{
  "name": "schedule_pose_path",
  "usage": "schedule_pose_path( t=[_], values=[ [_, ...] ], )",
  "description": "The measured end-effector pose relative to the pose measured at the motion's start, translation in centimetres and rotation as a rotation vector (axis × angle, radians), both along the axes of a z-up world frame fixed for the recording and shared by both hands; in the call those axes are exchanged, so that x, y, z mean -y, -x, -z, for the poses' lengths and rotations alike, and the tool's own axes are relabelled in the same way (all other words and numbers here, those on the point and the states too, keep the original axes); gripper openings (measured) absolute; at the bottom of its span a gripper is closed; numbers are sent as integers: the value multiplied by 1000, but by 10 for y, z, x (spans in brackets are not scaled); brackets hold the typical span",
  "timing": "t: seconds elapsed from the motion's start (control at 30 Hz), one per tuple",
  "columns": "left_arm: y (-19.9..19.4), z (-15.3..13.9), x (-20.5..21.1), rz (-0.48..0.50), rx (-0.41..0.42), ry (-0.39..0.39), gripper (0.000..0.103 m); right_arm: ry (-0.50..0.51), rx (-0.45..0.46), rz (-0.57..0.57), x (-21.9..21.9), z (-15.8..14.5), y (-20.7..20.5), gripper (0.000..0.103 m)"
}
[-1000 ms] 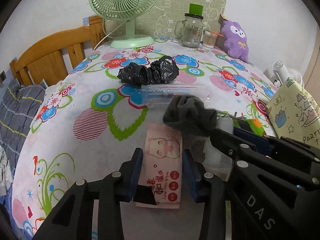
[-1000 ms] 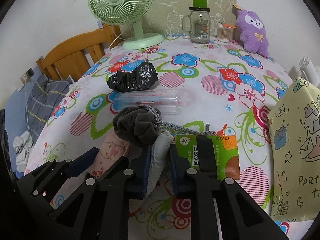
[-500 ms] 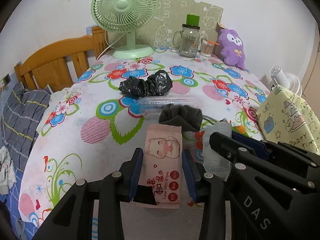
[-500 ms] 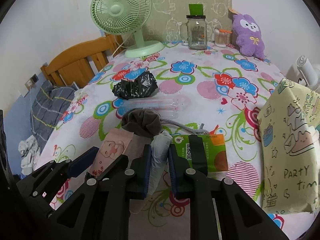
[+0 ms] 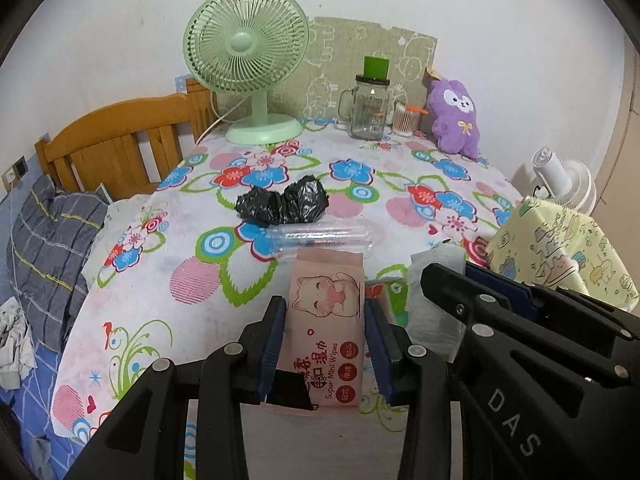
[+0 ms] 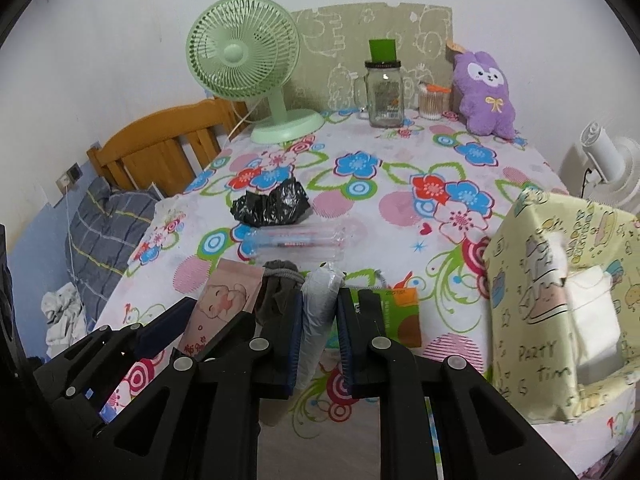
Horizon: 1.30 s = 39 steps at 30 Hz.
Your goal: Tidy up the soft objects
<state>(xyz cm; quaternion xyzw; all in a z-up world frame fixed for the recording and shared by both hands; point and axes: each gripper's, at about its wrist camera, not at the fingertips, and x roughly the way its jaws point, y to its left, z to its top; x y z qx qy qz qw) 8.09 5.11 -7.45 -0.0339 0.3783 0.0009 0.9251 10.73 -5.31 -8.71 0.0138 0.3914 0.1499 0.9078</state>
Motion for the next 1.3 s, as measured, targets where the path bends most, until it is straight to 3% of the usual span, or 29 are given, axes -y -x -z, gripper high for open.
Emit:
schedule_pose_path(
  t=[0.83,1.3],
  values=[
    [14,-57,22,-8,88,-3,40,-25,113,18,26,-62,21,20],
    [11,-65,36,-1,103,9,40,-14,134,3,38,-73,20,20]
  ],
)
